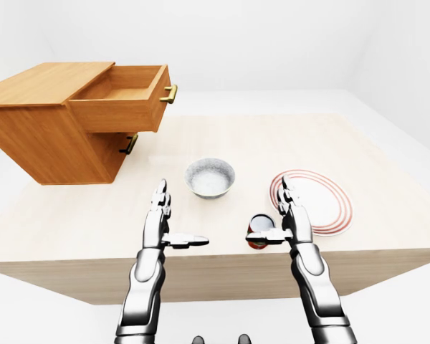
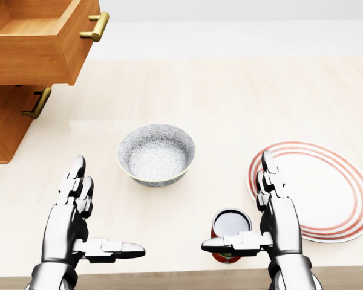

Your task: Put the bowl on top of the cabinet.

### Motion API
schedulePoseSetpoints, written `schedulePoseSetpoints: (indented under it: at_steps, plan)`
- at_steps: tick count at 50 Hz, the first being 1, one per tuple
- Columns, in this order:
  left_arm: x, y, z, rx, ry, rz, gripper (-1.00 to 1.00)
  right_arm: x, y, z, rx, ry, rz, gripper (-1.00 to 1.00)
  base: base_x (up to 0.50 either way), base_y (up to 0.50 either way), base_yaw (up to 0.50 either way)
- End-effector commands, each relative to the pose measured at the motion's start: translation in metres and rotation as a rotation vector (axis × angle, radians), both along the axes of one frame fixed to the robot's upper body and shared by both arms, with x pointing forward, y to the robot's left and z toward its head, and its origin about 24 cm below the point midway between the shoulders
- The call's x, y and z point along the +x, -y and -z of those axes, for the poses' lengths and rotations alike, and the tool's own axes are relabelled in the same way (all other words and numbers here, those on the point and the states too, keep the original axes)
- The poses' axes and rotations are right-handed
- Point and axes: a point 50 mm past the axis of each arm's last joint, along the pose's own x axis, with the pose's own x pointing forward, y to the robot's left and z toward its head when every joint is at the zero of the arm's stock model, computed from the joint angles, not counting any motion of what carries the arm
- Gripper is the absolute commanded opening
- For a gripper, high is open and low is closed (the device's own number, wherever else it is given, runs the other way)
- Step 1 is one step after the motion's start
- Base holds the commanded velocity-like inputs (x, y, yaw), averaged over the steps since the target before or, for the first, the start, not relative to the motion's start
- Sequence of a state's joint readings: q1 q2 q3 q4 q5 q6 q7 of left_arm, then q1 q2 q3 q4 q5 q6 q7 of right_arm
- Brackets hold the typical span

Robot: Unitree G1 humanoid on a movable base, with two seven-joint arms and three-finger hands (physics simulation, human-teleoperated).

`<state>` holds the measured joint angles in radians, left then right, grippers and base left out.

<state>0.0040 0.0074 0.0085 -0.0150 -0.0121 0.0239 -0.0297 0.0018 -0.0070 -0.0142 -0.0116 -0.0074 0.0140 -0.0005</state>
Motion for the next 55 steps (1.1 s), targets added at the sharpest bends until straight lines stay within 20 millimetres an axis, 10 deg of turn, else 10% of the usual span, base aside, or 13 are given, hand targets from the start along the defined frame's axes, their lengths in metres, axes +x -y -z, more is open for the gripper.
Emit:
schedulePoseSetpoints:
  at_steps: [1, 28, 55]
  plan:
    - [-0.005, -0.001, -0.001, -0.025, -0.018, 0.064, 1.00, -0.001, 0.008, -0.001, -0.038, -0.014, 0.038, 1.00, 0.00, 0.00, 0.00]
    - [-0.014, 0.008, -0.006, -0.011, 0.023, 0.161, 1.00, -0.003, 0.003, -0.001, -0.097, -0.022, 0.036, 1.00, 0.00, 0.00, 0.00]
    - [-0.021, 0.011, -0.010, -0.027, 0.057, 0.196, 1.00, -0.003, 0.001, 0.003, -0.113, -0.031, 0.026, 1.00, 0.50, 0.00, 0.00]
